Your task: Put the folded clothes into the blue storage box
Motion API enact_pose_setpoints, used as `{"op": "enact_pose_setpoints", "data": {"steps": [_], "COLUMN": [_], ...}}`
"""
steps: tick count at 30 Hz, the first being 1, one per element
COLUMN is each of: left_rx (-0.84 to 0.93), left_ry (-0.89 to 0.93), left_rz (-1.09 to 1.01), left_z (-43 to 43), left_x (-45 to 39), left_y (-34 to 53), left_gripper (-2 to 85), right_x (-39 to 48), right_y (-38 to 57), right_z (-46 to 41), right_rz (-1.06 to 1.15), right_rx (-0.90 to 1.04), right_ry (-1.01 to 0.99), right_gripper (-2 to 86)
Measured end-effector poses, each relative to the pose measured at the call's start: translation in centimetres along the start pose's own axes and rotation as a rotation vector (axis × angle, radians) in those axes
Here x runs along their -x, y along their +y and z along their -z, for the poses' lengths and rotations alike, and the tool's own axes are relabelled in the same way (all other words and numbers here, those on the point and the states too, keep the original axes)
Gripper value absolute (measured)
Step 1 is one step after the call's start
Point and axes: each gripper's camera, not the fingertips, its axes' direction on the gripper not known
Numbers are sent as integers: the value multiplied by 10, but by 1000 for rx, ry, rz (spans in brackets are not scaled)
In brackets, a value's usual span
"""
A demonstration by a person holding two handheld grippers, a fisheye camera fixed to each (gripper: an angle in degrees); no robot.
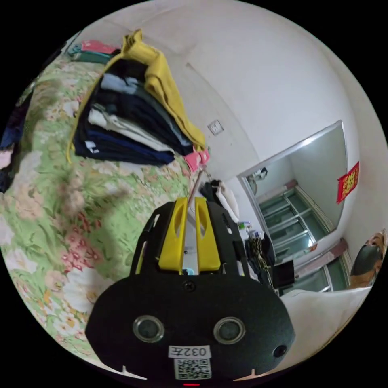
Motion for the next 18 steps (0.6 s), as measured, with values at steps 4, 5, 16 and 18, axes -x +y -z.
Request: {"op": "enact_pose_setpoints", "data": {"steps": [4, 5, 16, 18], "left_rx": [-131, -167, -345, -327], "left_ry": [-9, 8, -264, -235], "left_rz": [-5, -13, -71, -70], "left_z": [42, 52, 117, 116], "left_x": [5, 7, 12, 17], "left_y": [2, 1, -7, -7], "left_gripper": [54, 57, 132, 138], "right_x": [26, 37, 176, 190], "right_y": [-15, -22, -107, -122], "right_z": [-39, -54, -220, -246], "right_rz": [88, 115, 414, 437], "right_rx": [45, 61, 186, 171], "right_ry": [-26, -33, 77, 141], "right_gripper": [87, 88, 118, 126]}}
